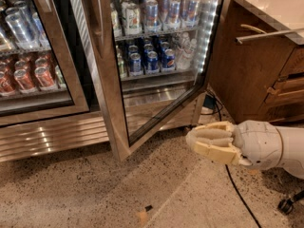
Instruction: Open right fridge door
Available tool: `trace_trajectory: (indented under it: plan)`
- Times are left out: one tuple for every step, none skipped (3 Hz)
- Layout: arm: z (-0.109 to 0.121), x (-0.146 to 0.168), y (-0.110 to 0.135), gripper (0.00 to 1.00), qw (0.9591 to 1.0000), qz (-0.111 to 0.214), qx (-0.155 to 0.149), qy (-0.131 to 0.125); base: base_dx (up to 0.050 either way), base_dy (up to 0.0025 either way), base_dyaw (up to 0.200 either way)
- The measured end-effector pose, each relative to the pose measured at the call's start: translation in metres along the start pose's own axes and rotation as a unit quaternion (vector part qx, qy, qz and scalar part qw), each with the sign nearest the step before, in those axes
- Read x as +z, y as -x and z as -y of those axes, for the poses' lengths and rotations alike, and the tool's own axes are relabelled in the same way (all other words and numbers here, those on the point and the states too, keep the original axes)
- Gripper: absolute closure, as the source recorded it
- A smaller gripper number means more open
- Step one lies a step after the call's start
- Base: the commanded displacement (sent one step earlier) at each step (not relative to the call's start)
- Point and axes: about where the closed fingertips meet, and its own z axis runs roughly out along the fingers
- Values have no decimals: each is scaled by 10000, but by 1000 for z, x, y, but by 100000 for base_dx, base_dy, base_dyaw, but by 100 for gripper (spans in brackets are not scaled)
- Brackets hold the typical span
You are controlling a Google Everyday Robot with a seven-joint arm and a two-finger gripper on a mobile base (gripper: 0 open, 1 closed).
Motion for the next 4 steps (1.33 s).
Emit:
trace_trajectory:
  plan:
    - [0,0,0,100,10000,0,-1,4,-4985,-33,229]
    - [0,0,0,100,10000,0,-1,5,0,0,0]
    - [0,0,0,81,10000,0,-1,5,0,0,0]
    - [0,1,0,57,10000,0,-1,5,0,0,0]
